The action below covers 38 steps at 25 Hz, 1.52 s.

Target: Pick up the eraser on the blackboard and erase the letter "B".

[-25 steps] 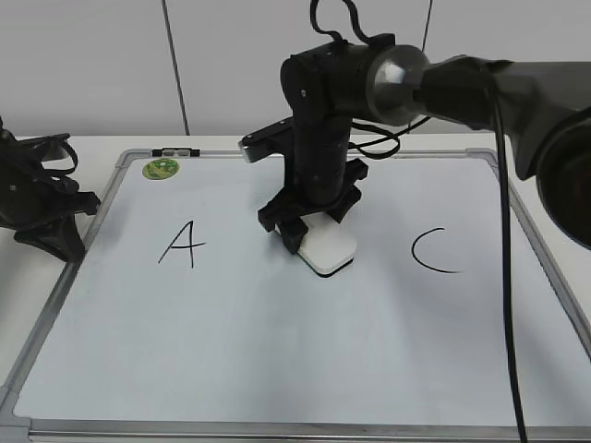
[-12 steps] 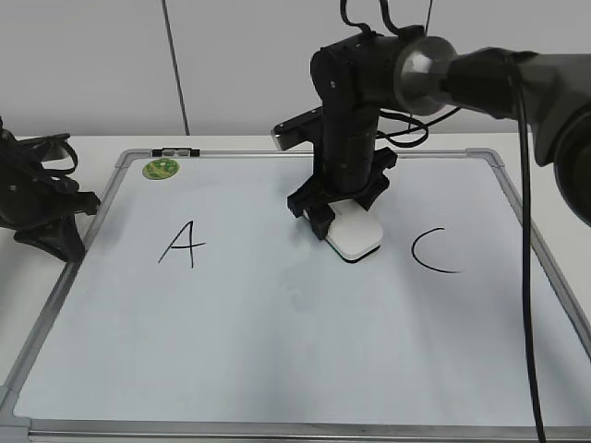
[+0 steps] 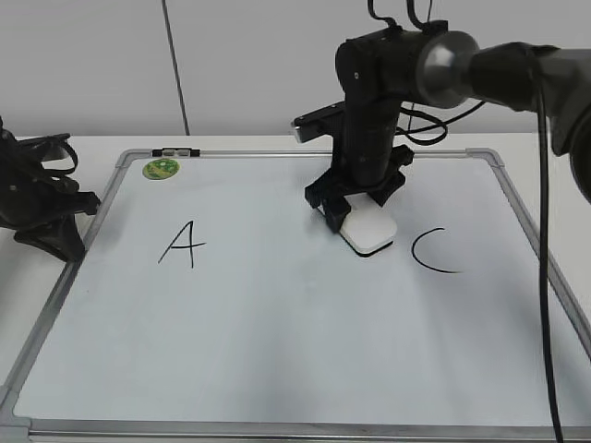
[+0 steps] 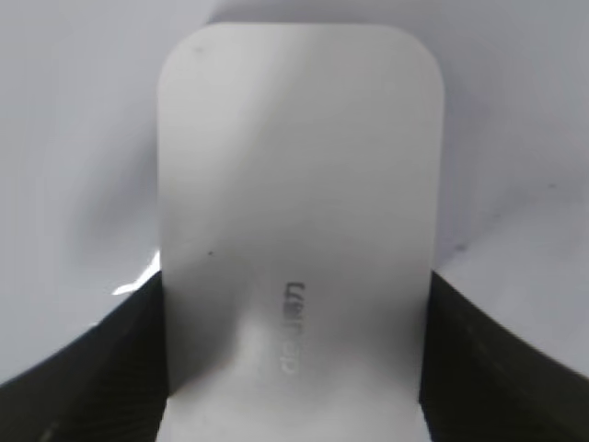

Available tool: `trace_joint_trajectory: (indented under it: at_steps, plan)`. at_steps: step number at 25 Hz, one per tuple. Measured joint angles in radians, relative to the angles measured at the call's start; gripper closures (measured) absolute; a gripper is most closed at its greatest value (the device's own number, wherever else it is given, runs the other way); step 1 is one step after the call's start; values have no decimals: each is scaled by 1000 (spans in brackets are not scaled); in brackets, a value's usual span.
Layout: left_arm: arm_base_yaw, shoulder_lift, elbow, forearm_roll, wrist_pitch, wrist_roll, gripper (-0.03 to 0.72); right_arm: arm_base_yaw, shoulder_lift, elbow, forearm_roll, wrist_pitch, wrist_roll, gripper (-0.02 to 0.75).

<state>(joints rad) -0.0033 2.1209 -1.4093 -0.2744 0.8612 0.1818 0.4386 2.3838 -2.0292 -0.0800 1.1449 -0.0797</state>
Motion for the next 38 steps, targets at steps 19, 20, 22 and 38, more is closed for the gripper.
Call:
trace_joint_trajectory:
  at_steps: [19, 20, 22, 38]
  plan:
    - [0, 0, 0, 0, 0, 0, 677, -51, -139, -133, 26, 88, -15, 189]
    - [0, 0, 0, 0, 0, 0, 677, -58, -154, -124, 33, 88, -18, 189]
    - [0, 0, 0, 0, 0, 0, 677, -73, -186, -103, 43, 90, -28, 189]
    - [0, 0, 0, 0, -2, 0, 676, -289, -485, 295, 143, 94, -36, 189]
